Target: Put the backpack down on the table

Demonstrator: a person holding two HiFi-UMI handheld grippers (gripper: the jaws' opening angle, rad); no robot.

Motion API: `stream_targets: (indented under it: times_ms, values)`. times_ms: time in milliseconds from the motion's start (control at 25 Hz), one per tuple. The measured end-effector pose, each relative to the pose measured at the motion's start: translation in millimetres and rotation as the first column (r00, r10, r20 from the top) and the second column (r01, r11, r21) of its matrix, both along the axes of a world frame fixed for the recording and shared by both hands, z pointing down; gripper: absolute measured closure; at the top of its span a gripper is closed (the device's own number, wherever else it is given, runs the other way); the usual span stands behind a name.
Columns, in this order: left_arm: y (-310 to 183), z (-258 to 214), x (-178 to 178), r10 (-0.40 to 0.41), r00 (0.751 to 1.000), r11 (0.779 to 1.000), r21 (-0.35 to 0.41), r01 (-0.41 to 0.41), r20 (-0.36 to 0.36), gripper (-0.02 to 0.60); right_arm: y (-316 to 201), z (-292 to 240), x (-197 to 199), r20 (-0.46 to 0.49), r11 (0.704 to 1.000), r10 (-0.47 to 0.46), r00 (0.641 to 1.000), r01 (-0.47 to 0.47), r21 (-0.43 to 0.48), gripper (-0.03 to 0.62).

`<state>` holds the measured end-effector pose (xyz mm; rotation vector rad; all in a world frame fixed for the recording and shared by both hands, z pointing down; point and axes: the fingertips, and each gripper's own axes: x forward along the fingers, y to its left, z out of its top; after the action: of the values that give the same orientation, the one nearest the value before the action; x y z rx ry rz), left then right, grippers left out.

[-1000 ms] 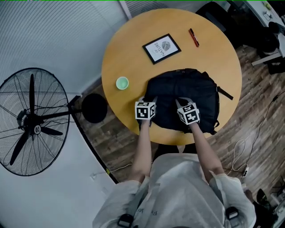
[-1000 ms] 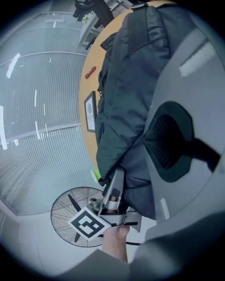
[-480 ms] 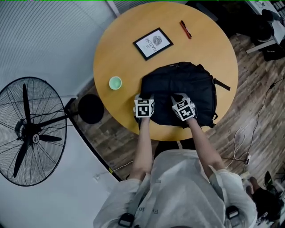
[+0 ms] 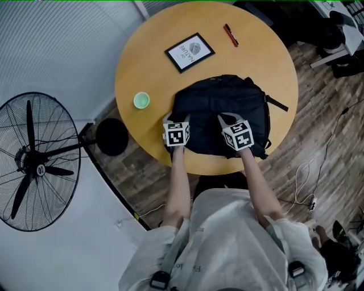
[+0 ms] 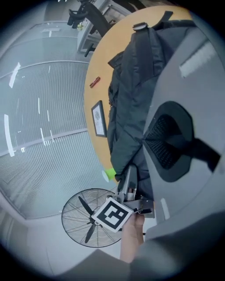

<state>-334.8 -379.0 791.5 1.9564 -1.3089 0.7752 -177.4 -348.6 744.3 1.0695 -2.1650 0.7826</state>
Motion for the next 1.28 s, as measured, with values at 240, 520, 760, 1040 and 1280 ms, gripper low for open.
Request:
stream_targets:
  times_ms: [240, 520, 760, 1040, 1280]
  values:
    - [13.7, -24.1, -12.0, -0.052, 0.998, 0.998, 0.038, 0.051, 0.029, 0.307, 18.0, -17.9, 12.8, 0.036, 0.999, 0.021, 0.999, -0.022, 0.023, 0.594]
    - [39.8, -60.4, -16.0, -0.096, 0.994, 0.991, 0.103, 0.089, 0.06, 0.307, 49.5, -33.7, 39.0, 0.067, 0.998, 0.037, 0.997, -0.041, 0.057, 0.594]
    - [74.8, -92.6, 7.9, -0.103, 0.993, 0.983, 0.155, 0.093, 0.054, 0.307, 71.5, -55.8, 74.4, 0.109, 0.991, 0.088, 0.99, -0.098, 0.092, 0.594]
    - [105.9, -124.2, 34.3, -0.151, 0.988, 0.962, 0.226, 0.152, -0.021, 0.307, 93.1, -86.3, 99.5, 0.134, 0.982, 0.079, 0.988, -0.1, 0.161, 0.594]
    - [131.9, -155.7, 65.6, -0.157, 0.983, 0.942, 0.284, 0.177, -0.091, 0.307, 115.9, -98.3, 124.1, 0.159, 0.975, 0.104, 0.982, -0.133, 0.179, 0.594]
